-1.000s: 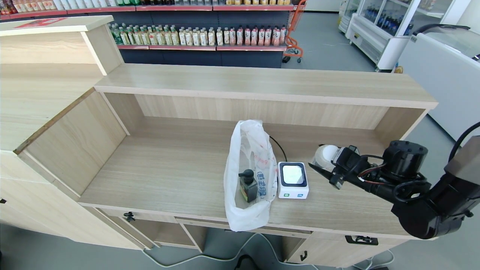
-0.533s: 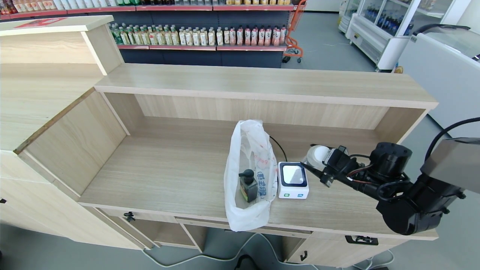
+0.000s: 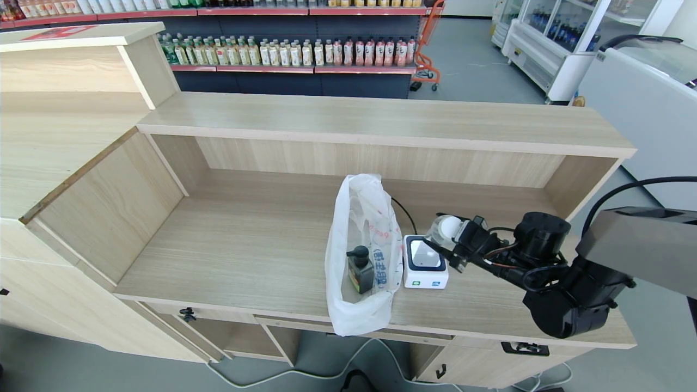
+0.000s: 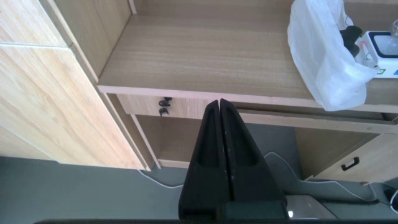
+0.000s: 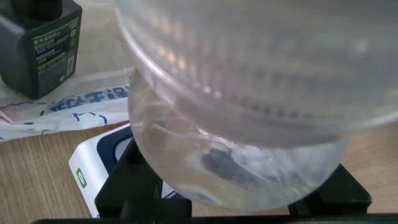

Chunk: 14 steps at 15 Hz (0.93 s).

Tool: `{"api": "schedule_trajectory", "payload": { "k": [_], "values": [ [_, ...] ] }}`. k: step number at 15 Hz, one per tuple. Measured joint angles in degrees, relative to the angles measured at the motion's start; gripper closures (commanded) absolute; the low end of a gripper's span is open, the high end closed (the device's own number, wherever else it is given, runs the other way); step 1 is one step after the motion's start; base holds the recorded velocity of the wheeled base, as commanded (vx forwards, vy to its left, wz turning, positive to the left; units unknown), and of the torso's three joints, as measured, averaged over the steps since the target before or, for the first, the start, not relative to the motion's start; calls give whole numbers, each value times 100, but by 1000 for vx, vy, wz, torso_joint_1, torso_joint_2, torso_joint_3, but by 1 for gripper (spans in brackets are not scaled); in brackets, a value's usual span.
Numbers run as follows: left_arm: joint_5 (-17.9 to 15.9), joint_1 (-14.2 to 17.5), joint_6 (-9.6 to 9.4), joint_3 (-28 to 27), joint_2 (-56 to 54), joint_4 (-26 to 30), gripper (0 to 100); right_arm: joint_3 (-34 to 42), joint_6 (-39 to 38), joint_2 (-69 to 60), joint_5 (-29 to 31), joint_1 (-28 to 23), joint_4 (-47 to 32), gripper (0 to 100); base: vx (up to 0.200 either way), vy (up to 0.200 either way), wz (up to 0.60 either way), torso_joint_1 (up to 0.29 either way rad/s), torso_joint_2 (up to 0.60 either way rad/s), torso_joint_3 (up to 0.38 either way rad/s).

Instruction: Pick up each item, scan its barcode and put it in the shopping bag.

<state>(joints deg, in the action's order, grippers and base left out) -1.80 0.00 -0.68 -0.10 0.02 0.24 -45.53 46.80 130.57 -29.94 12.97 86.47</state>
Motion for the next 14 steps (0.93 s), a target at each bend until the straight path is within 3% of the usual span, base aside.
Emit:
{"api": "schedule_trajectory", "payload": {
  "k": [14],
  "values": [
    [0, 0, -2, 0, 0, 0, 100, -472, -347, 630, -187, 106, 369, 100, 0, 0, 0, 0, 0, 0]
  ]
}}
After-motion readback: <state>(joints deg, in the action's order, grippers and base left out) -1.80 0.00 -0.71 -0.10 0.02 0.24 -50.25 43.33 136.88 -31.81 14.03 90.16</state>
